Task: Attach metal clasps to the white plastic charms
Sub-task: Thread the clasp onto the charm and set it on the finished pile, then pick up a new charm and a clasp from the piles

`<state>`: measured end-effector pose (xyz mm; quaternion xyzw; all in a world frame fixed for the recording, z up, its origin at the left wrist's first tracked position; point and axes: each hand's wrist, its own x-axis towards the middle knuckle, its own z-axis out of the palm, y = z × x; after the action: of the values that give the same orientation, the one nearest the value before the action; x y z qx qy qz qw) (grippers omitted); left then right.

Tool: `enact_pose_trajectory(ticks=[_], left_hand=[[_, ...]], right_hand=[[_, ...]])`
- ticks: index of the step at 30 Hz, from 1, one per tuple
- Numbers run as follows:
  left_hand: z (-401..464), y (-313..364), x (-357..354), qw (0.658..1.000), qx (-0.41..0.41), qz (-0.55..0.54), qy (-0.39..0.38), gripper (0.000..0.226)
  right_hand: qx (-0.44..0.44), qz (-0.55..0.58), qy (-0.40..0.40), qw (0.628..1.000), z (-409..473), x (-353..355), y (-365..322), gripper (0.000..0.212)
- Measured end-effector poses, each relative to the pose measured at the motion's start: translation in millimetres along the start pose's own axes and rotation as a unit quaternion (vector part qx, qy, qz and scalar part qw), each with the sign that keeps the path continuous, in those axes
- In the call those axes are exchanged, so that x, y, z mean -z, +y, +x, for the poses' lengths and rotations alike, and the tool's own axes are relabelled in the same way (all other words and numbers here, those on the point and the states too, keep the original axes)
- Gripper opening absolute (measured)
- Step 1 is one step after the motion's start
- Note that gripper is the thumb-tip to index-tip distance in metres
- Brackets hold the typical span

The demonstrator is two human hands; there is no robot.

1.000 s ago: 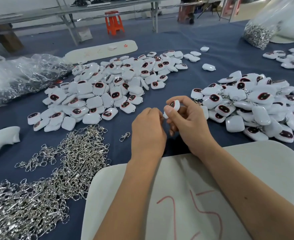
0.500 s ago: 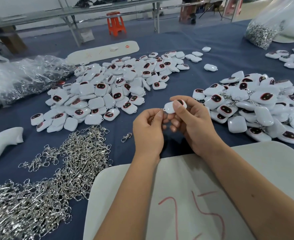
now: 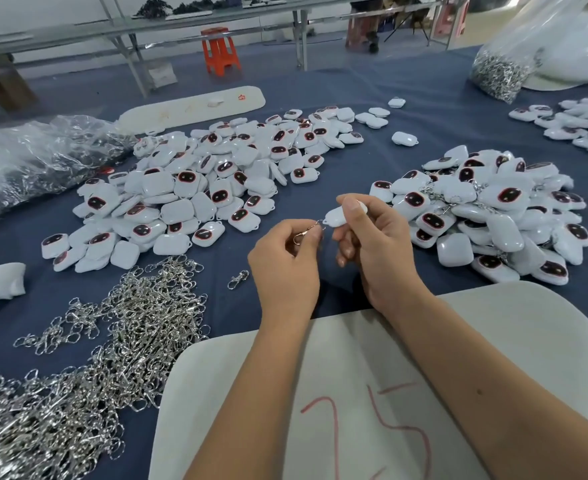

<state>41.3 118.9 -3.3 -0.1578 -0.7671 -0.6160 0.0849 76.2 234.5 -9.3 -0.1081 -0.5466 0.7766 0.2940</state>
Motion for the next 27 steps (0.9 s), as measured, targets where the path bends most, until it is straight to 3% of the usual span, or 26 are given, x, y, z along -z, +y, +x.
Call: enact_pose_trajectory(ticks=[3, 6, 10, 13, 17, 22, 24, 27], left_hand=[[5, 9, -16, 0.99, 0.108, -0.093, 0.007, 0.01], [17, 29, -40, 0.957, 0.199, -0.213, -0.015, 0.013], [34, 53, -69, 0.954, 0.174, -0.229, -0.086, 0.013], [41, 51, -70, 0.965, 0.158, -0.197, -0.068, 0.012], [40, 27, -45, 0.979, 0.155, -0.126, -0.029, 0.014], [40, -2, 14, 0.993, 0.082, 0.077, 0.035, 0.02], [45, -12, 42, 0.975, 0.053, 0.211, 0.054, 0.022], [56, -23, 77, 0.915, 0.071, 0.395, 0.049, 0.031]], right_hand=[[0.044, -0.066, 0.065, 0.995, 0, 0, 1, 0.013], [0.105, -0.117, 0.16, 0.975, 0, 3, -2, 0.015], [0.178, -0.068, 0.296, 0.936, 5, 11, -14, 0.047], [0.178, -0.106, 0.311, 0.928, 8, 16, -17, 0.079], [0.151, -0.213, 0.244, 0.934, 7, 16, -7, 0.093], [0.215, -0.382, 0.114, 0.891, 1, 7, -1, 0.042], [0.232, -0.433, 0.042, 0.87, -4, -5, 2, 0.032], [0.229, -0.48, -0.128, 0.837, -14, -31, 10, 0.028]])
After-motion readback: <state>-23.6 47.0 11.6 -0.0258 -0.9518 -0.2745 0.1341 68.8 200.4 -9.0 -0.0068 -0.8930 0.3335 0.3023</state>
